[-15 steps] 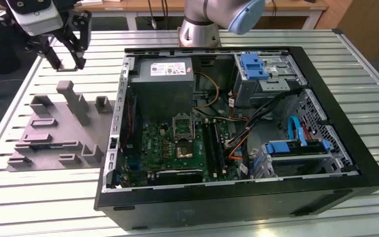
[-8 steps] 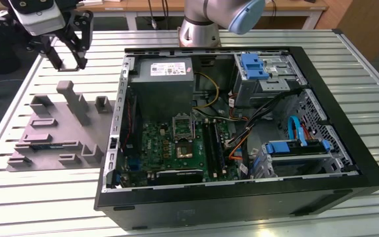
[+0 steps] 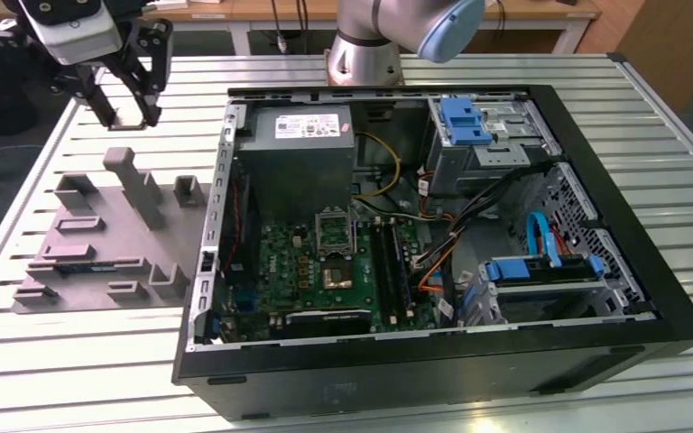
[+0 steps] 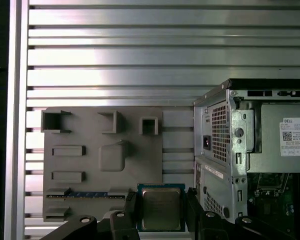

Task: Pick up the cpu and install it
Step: 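Pick up the cpu and move it towards the insertion slot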

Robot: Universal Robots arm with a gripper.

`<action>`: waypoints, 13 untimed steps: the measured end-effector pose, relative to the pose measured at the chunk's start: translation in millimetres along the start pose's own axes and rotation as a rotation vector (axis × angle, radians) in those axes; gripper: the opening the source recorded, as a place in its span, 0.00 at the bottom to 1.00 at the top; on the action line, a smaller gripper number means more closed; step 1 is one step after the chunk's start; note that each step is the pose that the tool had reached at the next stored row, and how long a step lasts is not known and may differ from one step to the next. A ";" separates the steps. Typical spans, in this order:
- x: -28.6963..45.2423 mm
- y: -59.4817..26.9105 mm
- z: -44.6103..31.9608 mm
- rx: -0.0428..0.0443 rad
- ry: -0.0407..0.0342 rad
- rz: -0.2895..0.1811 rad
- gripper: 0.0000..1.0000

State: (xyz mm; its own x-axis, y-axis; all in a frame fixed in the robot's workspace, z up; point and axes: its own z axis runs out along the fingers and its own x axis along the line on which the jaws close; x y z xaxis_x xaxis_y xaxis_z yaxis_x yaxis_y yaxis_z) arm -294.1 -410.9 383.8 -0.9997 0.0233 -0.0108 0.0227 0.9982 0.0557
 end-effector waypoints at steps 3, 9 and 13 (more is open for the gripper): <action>-0.8 0.0 0.0 0.0000 0.0000 0.000 0.47; -2.3 0.0 0.1 0.0000 0.0000 0.000 0.47; -3.1 0.1 0.0 0.0000 0.0000 0.000 0.47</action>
State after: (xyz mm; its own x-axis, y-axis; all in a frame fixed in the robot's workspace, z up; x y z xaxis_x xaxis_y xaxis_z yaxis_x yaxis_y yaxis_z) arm -291.0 -410.9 383.8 -0.9997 0.0233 -0.0108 0.0227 0.9982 0.0557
